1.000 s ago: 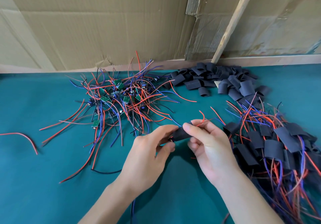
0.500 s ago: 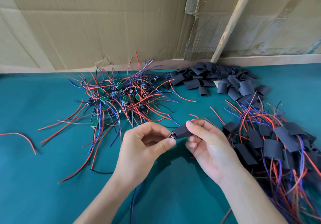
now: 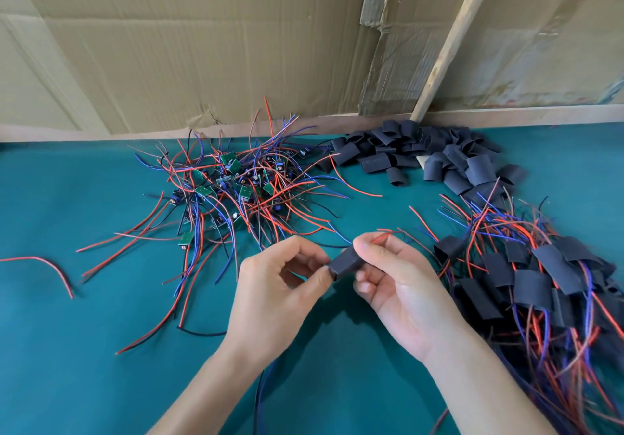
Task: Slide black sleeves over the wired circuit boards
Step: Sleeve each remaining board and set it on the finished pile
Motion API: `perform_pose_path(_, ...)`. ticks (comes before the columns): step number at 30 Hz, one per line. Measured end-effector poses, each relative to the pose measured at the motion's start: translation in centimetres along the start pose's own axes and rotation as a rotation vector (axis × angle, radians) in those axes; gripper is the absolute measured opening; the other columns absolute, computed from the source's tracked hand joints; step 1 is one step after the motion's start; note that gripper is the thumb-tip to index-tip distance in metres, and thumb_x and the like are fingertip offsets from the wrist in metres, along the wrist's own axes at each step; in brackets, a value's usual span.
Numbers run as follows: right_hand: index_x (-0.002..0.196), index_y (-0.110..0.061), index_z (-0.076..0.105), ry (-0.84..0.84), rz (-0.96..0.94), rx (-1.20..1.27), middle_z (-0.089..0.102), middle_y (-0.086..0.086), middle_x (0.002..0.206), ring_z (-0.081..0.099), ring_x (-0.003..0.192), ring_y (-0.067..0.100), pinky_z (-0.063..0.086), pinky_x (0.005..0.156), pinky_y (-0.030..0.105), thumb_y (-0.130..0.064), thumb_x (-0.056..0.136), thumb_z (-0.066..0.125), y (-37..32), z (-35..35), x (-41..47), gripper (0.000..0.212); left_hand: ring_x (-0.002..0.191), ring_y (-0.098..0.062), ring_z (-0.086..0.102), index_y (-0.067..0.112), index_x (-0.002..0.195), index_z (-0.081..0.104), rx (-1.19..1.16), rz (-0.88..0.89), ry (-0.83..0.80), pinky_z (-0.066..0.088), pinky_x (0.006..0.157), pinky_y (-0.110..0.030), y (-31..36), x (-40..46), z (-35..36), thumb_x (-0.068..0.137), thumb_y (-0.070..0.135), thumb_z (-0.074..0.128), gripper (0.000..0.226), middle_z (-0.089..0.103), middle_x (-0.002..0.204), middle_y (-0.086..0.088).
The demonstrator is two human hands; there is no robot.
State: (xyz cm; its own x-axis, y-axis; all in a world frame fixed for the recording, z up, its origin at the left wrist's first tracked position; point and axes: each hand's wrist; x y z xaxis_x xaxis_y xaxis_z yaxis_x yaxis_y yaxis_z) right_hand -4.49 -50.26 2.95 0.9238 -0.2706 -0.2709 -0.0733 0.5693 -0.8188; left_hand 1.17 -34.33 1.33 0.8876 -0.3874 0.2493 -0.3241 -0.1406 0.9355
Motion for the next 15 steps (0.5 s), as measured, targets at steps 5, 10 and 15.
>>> perform_pose_path(5,0.083,-0.016,0.077,0.03,-0.054,-0.05,0.07,0.009,0.082,0.055,0.055,0.015,0.047,0.05,0.022,-0.039,0.078,0.075,0.09,0.21,0.03,0.024,0.069,-0.013,0.069,0.032,0.089,0.069,0.026,-0.013,-0.101,0.057,0.068,-0.034,-0.01,0.0,0.05,0.081,0.026,0.071,0.01,0.073,0.077,0.011)
perform_pose_path(10,0.083,-0.013,0.08,0.074,-0.167,-0.162,0.074,0.014,0.086,0.054,0.055,0.014,0.045,0.051,0.02,-0.032,0.082,0.072,-0.22,-0.29,-0.03,0.021,0.085,-0.019,0.076,0.024,0.106,0.072,-0.116,-0.126,-0.308,0.06,0.074,-0.036,0.01,-0.07,-0.08,0.083,0.013,0.057,0.03,0.078,0.094,0.001)
perform_pose_path(15,0.086,-0.013,0.08,0.069,-0.253,-0.368,0.074,0.014,0.084,0.051,0.058,0.015,0.045,0.055,0.025,-0.025,0.091,0.075,0.22,-0.29,-0.15,0.014,0.09,-0.024,0.076,0.017,0.116,0.071,-0.25,-0.18,-0.418,0.06,0.068,-0.032,0.26,-0.16,0.08,0.094,0.018,0.058,0.025,0.077,0.103,-0.005)
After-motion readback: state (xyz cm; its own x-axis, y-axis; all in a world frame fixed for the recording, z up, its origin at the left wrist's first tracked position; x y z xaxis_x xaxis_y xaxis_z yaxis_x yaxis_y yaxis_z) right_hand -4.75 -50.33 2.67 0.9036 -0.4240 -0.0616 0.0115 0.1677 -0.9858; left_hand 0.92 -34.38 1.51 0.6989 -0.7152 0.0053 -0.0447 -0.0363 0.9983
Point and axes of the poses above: each hand's wrist, its own x-axis towards the middle knuckle, its own z-axis out of the palm, y = z × x
